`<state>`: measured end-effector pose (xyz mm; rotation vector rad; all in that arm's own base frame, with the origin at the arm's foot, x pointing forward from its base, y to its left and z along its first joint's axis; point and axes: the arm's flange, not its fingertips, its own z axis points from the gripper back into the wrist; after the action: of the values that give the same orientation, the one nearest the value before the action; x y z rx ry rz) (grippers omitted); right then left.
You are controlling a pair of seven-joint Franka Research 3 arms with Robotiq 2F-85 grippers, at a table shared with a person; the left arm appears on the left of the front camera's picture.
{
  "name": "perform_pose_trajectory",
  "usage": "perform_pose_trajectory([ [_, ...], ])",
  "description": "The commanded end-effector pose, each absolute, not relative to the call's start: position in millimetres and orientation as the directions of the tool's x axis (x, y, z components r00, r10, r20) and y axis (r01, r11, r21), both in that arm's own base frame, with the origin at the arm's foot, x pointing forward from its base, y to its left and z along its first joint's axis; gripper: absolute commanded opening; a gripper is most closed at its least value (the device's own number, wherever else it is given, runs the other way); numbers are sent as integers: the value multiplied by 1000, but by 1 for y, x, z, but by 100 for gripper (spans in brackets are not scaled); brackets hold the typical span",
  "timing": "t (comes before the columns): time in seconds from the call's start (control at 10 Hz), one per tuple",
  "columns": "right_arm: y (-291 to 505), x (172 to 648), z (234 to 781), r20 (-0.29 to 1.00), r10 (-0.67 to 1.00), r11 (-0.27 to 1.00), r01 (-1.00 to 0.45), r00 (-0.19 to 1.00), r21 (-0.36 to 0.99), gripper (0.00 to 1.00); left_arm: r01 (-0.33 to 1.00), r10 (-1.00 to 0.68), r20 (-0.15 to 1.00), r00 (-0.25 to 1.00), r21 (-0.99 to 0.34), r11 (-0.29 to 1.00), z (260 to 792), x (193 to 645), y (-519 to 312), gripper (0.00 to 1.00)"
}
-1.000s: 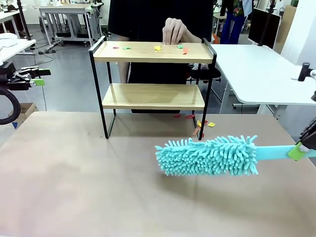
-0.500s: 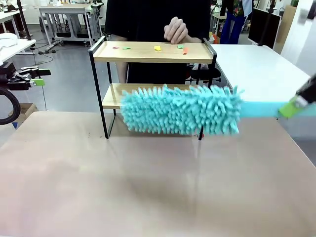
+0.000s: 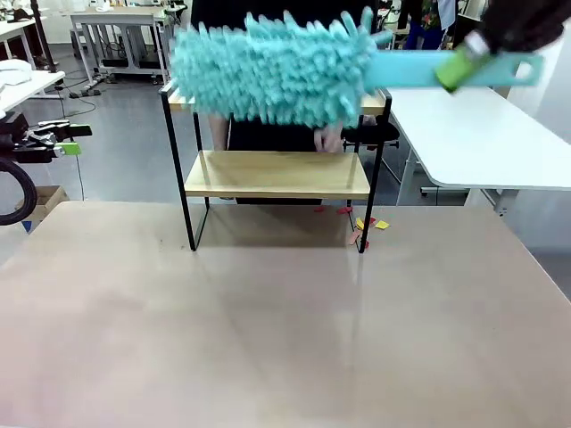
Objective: Clean the shelf.
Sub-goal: Clean the specific section of the Shelf indicated by the human with the Duster.
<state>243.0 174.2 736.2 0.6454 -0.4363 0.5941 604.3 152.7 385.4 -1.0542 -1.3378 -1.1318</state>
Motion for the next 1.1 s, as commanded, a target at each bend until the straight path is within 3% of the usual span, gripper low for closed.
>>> perform_pose_trajectory([
  [0.0,209,269,755,573,229,719,-533,787,445,13,982,-7,996,-86,86,166,387,604,153,100],
  [0.3,275,310,773,609,27,850,-339,793,403,13,982,-7,996,-86,86,166,387,604,153,100],
  [0.6,323,349,773,597,-130,882,-183,791,434,13,982,-7,996,-86,86,166,387,604,153,100],
  [0.8,322,351,773,568,-76,829,-264,820,493,13,982,-7,996,-86,86,166,387,604,153,100],
  [1.0,318,349,757,595,-86,873,-228,799,432,13,982,-7,996,-86,86,166,387,604,153,100],
])
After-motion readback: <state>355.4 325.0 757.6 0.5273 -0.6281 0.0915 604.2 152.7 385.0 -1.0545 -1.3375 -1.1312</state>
